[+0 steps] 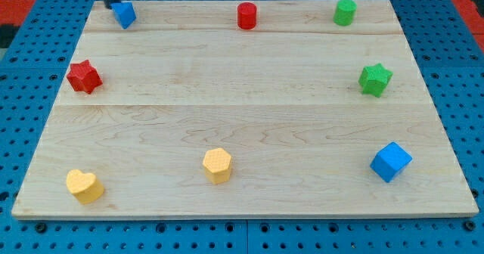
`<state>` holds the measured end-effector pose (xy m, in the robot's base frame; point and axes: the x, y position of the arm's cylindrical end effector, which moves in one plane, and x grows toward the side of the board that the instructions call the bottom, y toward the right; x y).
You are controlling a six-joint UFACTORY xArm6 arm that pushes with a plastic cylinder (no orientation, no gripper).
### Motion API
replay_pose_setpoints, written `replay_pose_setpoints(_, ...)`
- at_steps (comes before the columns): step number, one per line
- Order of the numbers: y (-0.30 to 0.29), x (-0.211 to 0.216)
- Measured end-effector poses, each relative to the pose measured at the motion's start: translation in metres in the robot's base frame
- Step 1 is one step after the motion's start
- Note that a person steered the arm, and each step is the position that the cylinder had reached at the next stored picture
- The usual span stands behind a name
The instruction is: Push the blue triangle slightly right
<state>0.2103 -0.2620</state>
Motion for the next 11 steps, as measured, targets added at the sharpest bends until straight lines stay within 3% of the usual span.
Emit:
replay_pose_setpoints(1, -0.021, 0.019)
replay_pose_setpoints(2, 0.003, 0.025)
replay_pose_setpoints(4, 0.113, 0.023)
replay_pose_setpoints(5, 0.102, 0.02)
replay_pose_setpoints(6, 0.024, 0.011)
replay_pose_setpoints(7, 0.021, -0.019)
replay_pose_setpoints(11, 0.182, -0.018)
